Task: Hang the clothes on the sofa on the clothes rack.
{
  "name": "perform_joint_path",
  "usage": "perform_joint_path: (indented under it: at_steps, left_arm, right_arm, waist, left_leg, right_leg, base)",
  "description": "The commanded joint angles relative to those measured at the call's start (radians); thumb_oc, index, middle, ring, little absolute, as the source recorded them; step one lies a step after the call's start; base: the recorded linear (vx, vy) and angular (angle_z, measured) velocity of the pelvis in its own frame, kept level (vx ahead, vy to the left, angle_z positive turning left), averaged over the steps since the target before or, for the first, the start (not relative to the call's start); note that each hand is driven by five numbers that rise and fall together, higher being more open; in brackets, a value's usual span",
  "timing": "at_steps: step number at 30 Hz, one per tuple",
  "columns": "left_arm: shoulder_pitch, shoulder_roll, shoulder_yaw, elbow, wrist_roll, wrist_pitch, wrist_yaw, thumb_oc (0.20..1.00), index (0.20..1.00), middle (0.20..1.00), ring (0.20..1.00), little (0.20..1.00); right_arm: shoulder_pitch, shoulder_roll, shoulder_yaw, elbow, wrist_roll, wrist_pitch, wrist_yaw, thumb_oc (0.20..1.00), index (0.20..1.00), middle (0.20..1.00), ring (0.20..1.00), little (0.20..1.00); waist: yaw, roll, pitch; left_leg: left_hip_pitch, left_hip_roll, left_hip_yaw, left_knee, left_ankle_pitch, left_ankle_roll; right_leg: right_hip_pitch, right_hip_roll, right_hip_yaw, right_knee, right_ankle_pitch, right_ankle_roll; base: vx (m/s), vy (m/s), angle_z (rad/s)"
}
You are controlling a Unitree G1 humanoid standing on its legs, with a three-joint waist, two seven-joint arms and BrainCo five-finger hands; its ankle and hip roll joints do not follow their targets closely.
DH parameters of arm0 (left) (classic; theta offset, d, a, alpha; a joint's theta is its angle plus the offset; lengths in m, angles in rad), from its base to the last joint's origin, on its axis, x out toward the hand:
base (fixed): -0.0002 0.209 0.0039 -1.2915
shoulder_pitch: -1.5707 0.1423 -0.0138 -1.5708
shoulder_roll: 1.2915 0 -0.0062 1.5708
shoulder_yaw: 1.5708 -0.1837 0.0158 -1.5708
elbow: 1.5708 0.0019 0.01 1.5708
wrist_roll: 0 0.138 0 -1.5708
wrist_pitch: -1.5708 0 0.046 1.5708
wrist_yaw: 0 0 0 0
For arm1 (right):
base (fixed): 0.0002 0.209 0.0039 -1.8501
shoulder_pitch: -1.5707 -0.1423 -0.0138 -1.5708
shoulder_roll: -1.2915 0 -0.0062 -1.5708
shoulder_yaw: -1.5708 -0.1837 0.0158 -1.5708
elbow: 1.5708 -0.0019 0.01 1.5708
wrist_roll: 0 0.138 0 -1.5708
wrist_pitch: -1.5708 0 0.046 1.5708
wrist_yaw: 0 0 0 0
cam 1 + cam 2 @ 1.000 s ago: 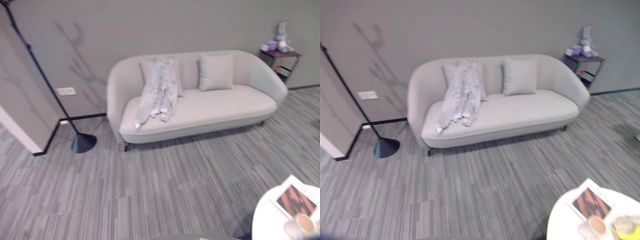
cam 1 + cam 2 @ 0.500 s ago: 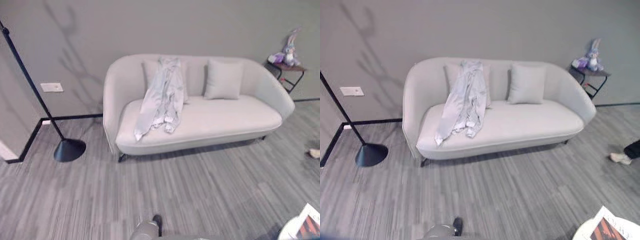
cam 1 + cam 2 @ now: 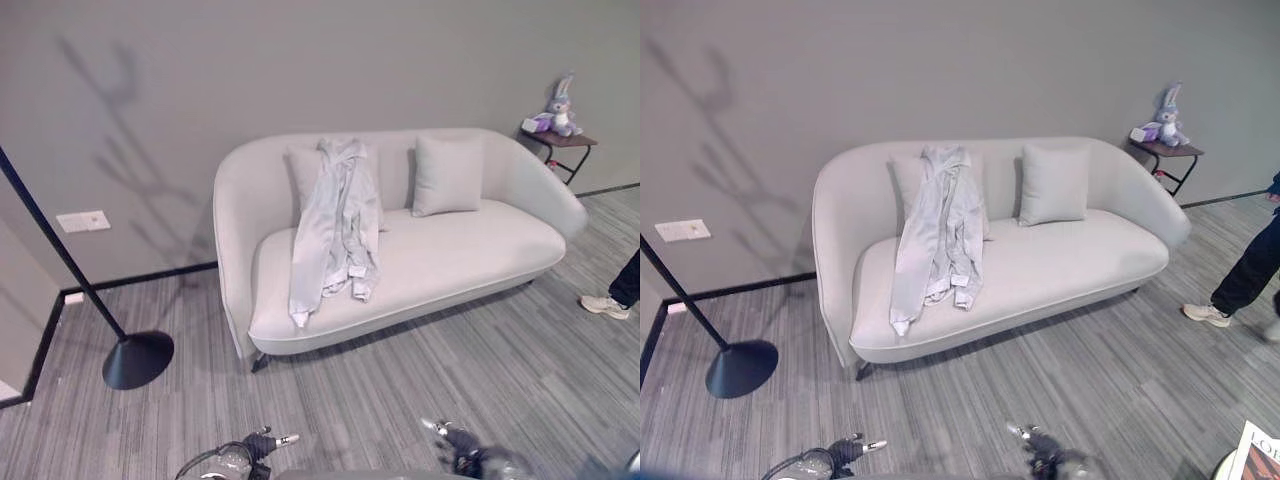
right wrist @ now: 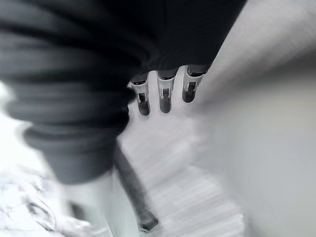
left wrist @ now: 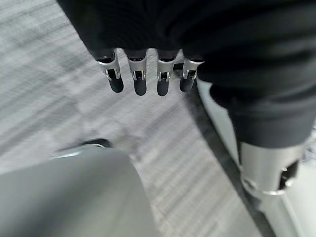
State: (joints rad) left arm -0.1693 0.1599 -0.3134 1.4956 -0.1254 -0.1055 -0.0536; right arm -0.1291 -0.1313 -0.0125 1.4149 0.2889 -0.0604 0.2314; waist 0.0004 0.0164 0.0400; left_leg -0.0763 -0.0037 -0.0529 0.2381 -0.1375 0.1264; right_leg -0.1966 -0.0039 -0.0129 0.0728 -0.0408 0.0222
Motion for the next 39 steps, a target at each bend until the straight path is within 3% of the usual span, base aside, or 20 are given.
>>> perform_joint_path:
  at_steps: [1,3,6,8,12,15,17,18,20,23,24,25,26,27,30,34,39]
  left_arm:
    - [0.031,-0.004,-0.043,0.040,0.043,-0.006,0.004,1.000,1.000,1.000,1.000,1.000]
    - [0.027,0.003,-0.040,0.047,0.037,-0.006,0.002,1.000,1.000,1.000,1.000,1.000]
    - [0.021,-0.001,-0.034,0.055,0.036,-0.003,0.001,1.000,1.000,1.000,1.000,1.000]
    - [0.045,-0.007,0.003,0.064,0.046,0.006,0.001,1.000,1.000,1.000,1.000,1.000]
    - [0.058,-0.021,0.014,0.048,0.057,0.009,-0.005,1.000,1.000,1.000,1.000,1.000]
    - [0.055,-0.038,0.025,0.005,0.066,0.019,-0.004,1.000,1.000,1.000,1.000,1.000]
    - [0.034,-0.041,0.008,-0.035,0.079,0.024,-0.002,1.000,1.000,1.000,1.000,1.000]
    - [0.028,-0.041,-0.010,-0.055,0.079,0.025,0.005,1.000,1.000,1.000,1.000,1.000]
    - [0.023,-0.040,0.006,-0.071,0.066,0.024,-0.003,1.000,1.000,1.000,1.000,1.000]
    - [0.051,-0.029,0.065,-0.057,0.059,0.026,0.003,1.000,1.000,1.000,1.000,1.000]
    - [0.051,-0.029,0.065,-0.057,0.059,0.026,0.003,1.000,1.000,1.000,1.000,1.000]
    - [0.056,-0.029,0.074,-0.058,0.064,0.027,0.004,1.000,1.000,1.000,1.000,1.000]
    - [0.066,-0.035,0.093,-0.079,0.074,0.036,-0.004,1.000,1.000,1.000,1.000,1.000]
    - [0.069,-0.036,0.104,-0.098,0.069,0.038,-0.004,1.000,1.000,1.000,1.000,1.000]
    - [0.077,-0.053,0.116,-0.090,0.053,0.036,-0.009,1.000,1.000,1.000,1.000,1.000]
    - [0.092,-0.039,0.090,-0.073,0.071,0.033,-0.008,1.000,1.000,1.000,1.000,1.000]
    - [0.091,-0.011,0.008,-0.173,0.105,0.040,-0.022,1.000,1.000,1.000,1.000,1.000]
  right_arm:
    - [0.072,0.088,-0.022,0.126,0.020,0.031,0.017,1.000,1.000,1.000,1.000,1.000]
    - [0.071,0.077,-0.027,0.125,0.017,0.033,0.020,1.000,1.000,1.000,1.000,1.000]
    - [0.067,0.056,-0.042,0.126,0.031,0.037,0.019,1.000,1.000,1.000,1.000,1.000]
    - [0.061,0.043,-0.055,0.112,0.026,0.028,0.004,1.000,1.000,1.000,1.000,1.000]
    - [0.054,0.017,-0.064,0.086,0.049,0.013,-0.012,1.000,1.000,1.000,1.000,1.000]
    - [0.026,-0.058,-0.053,0.015,0.037,-0.013,-0.071,1.000,1.000,1.000,1.000,1.000]
    - [-0.003,-0.105,-0.046,-0.038,0.020,-0.021,-0.128,1.000,1.000,1.000,1.000,1.000]
    - [-0.011,-0.130,-0.037,-0.094,0.005,-0.021,-0.165,1.000,1.000,1.000,1.000,1.000]
    - [-0.006,-0.169,-0.051,-0.201,-0.031,-0.028,-0.215,1.000,1.000,1.000,1.000,1.000]
    - [0.049,-0.227,-0.102,-0.439,-0.138,-0.017,-0.270,1.000,1.000,1.000,1.000,1.000]
    - [0.049,-0.227,-0.102,-0.439,-0.138,-0.017,-0.270,1.000,1.000,1.000,1.000,1.000]
    - [0.058,-0.250,-0.113,-0.478,-0.181,-0.011,-0.288,1.000,1.000,1.000,1.000,1.000]
    - [0.052,-0.309,-0.108,-0.500,-0.277,0.004,-0.342,1.000,1.000,1.000,1.000,1.000]
    - [0.034,-0.321,-0.091,-0.520,-0.300,0.006,-0.350,1.000,1.000,1.000,1.000,1.000]
    - [-0.054,-0.323,-0.055,-0.485,-0.266,-0.010,-0.347,1.000,1.000,1.000,1.000,1.000]
    - [-0.124,-0.321,0.022,-0.395,-0.242,-0.010,-0.299,1.000,1.000,1.000,1.000,1.000]
    - [-0.358,-0.319,0.221,0.082,-0.184,0.018,-0.258,1.000,1.000,1.000,1.000,1.000]
  waist:
    - [-0.038,0.034,0.026]
    - [-0.062,0.043,0.035]
    - [-0.080,0.047,0.032]
    - [-0.087,0.044,0.002]
    - [-0.086,0.043,-0.037]
    - [-0.078,-0.002,-0.067]
    - [-0.073,-0.047,-0.044]
    - [-0.077,-0.059,-0.021]
    - [-0.068,-0.078,0.012]
    - [-0.050,-0.072,0.032]
    - [-0.049,-0.072,0.033]
    - [-0.039,-0.069,0.030]
    - [0.006,-0.043,0.041]
    - [0.034,-0.033,0.051]
    - [0.061,-0.021,0.055]
    - [0.070,-0.019,0.015]
    - [0.105,0.005,0.012]
  left_leg:
    - [0.355,0.022,-0.058,-0.325,0.153,-0.135]
    - [0.385,0.040,-0.082,-0.325,0.145,-0.130]
    - [0.405,0.058,-0.104,-0.325,0.132,-0.128]
    - [0.426,0.115,-0.108,-0.321,0.161,-0.125]
    - [0.409,0.170,-0.087,-0.240,0.186,-0.119]
    - [0.326,0.202,-0.024,0.005,0.204,-0.111]
    - [0.223,0.218,0.020,0.204,0.161,-0.110]
    - [0.213,0.251,0.056,0.241,0.146,-0.108]
    - [0.140,0.234,0.096,0.255,0.128,-0.129]
    - [0.090,0.153,0.118,0.079,0.106,-0.163]
    - [0.091,0.153,0.118,0.079,0.105,-0.163]
    - [0.063,0.118,0.131,-0.015,0.109,-0.172]
    - [0.011,0.043,0.140,-0.215,0.150,-0.173]
    - [-0.007,0.017,0.120,-0.284,0.157,-0.168]
    - [-0.003,0.022,0.081,-0.325,0.172,-0.161]
    - [0.017,0.027,0.095,-0.325,0.178,-0.157]
    - [0.031,0.006,0.083,-0.325,0.182,-0.152]
  right_leg:
    - [-0.170,-0.019,0.023,-0.140,0.160,-0.002]
    - [-0.215,-0.023,0.042,-0.130,0.182,0.008]
    - [-0.175,-0.036,0.067,-0.123,0.188,0.009]
    - [-0.172,-0.037,0.070,-0.005,0.217,0.030]
    - [-0.125,-0.023,0.063,0.030,0.219,0.039]
    - [-0.015,-0.045,0.050,0.007,0.229,0.034]
    - [0.048,-0.083,0.039,-0.008,0.232,0.025]
    - [0.083,-0.094,0.027,-0.018,0.233,0.023]
    - [0.147,-0.113,0.015,-0.049,0.220,0.022]
    - [0.236,-0.098,0.000,-0.113,0.204,0.017]
    - [0.237,-0.097,0.000,-0.113,0.204,0.017]
    - [0.251,-0.089,-0.005,-0.129,0.200,0.018]
    - [0.297,-0.057,-0.006,-0.158,0.184,0.010]
    - [0.310,-0.046,-0.004,-0.160,0.160,0.006]
    - [0.315,-0.028,0.017,-0.160,0.145,0.003]
    - [0.324,-0.028,0.040,-0.160,0.152,-0.005]
    - [0.320,-0.047,0.034,-0.160,0.127,-0.007]
  base:
    - [0.56,-0.061,0.79]
    - [0.44,-0.084,0.90]
    - [0.38,-0.137,1.16]
    - [0.63,-0.299,0.99]
    - [0.45,-0.243,0.77]
    - [0.51,-0.299,0.43]
    - [0.34,-0.284,0.30]
    - [0.27,-0.244,0.45]
    - [0.24,-0.160,0.60]
    - [0.25,-0.063,0.24]
    - [0.17,-0.024,-0.07]
    - [0.25,-0.016,0.00]
    - [0.32,-0.022,0.22]
    - [0.28,-0.031,0.35]
    - [0.15,-0.004,-0.17]
    - [0.15,0.048,-0.78]
    - [0.17,0.083,-0.11]
